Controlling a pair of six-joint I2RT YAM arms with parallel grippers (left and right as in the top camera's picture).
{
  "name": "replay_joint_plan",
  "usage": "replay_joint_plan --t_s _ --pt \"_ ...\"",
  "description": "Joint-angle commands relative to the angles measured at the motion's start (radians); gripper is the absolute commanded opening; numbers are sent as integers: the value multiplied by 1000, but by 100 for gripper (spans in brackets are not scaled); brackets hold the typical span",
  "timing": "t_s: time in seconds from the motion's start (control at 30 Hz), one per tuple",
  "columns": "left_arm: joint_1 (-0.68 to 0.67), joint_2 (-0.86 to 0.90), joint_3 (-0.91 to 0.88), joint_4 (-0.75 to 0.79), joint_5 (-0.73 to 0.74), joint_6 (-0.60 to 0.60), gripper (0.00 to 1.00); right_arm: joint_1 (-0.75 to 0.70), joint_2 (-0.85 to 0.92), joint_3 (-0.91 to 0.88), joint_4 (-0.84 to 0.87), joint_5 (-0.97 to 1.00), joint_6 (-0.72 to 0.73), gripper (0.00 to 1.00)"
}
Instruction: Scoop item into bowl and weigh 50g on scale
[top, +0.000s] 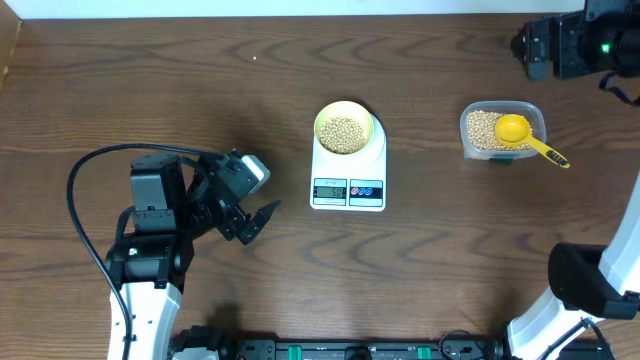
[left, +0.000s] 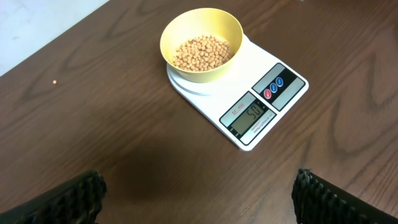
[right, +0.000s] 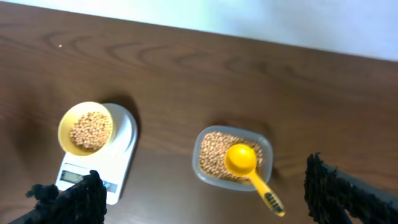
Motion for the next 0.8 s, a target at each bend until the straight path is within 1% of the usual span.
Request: replay_joint_plan --t_s 0.0,0.13,0.23,0.4,0.47,0.6,0.77 --pt "-2 1 -2 0 13 3 97 6 -4 -9 32 18 -62 99" --pt "-2 1 -2 0 13 3 98 6 -44 -86 103 19 -80 99" --pt "-2 1 -2 0 13 3 98 7 -116 -231 199 22 -79 99" --pt "-2 1 -2 0 13 3 98 7 -311 -602 454 22 -79 99" --pt "-2 1 -2 0 13 3 98 7 -422 -812 611 22 -79 99" --pt "-2 1 -2 0 13 3 98 7 -600 -1151 887 21 -78 99" --pt "-2 1 -2 0 13 3 98 7 -798 -1511 1192 5 -74 99"
